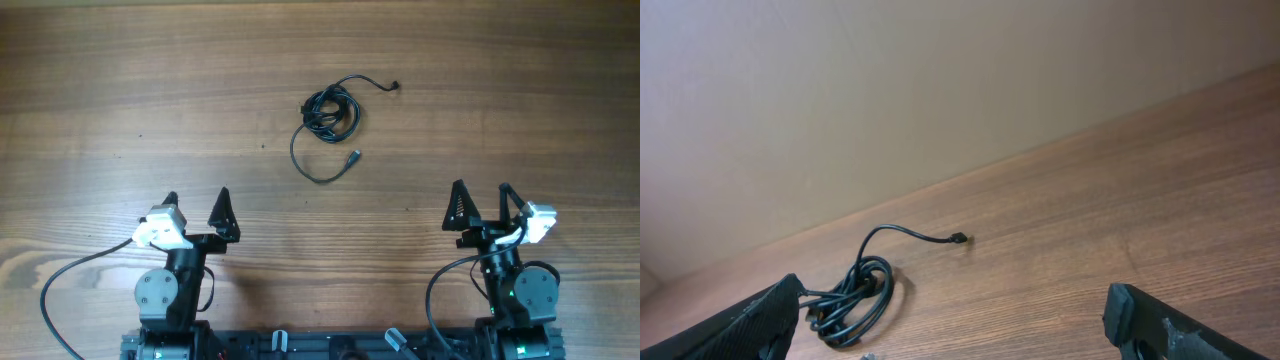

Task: Untangle cables

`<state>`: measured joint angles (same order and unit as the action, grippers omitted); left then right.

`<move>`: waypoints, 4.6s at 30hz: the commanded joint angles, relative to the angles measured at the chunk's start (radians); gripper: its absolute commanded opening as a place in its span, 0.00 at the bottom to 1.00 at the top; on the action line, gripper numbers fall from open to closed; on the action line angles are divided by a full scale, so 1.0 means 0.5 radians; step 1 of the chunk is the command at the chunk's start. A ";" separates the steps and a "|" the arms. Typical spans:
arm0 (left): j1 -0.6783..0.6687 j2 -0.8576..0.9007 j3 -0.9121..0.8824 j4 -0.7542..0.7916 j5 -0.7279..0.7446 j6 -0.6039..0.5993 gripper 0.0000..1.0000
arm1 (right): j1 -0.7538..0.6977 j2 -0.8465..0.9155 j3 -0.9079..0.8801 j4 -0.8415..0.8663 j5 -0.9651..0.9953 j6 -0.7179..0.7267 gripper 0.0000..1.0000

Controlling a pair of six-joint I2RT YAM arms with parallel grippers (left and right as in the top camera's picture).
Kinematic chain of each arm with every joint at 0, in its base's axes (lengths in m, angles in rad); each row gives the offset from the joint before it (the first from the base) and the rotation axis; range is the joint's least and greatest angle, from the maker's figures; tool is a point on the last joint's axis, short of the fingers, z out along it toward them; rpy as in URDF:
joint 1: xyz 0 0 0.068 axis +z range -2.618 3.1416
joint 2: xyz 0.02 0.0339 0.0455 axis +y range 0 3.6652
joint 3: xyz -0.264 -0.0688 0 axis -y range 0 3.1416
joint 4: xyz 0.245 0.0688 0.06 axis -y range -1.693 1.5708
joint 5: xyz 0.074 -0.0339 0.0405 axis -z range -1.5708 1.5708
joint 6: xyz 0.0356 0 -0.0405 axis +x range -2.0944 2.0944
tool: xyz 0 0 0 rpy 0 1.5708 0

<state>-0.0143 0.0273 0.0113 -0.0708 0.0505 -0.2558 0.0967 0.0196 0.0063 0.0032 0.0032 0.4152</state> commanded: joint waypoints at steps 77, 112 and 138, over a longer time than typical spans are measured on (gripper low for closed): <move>-0.011 0.000 -0.011 -0.005 0.008 0.019 1.00 | 0.008 -0.011 -0.002 0.005 -0.015 0.013 1.00; -0.011 0.003 -0.011 -0.005 0.008 0.019 1.00 | 0.008 -0.011 -0.002 0.006 -0.015 0.012 1.00; -0.011 0.249 0.288 0.027 0.274 0.014 1.00 | 0.008 -0.011 -0.002 0.006 -0.016 0.013 1.00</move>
<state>-0.0143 0.0795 0.0746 -0.0479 0.1562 -0.2558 0.0967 0.0196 0.0063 0.0032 0.0032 0.4152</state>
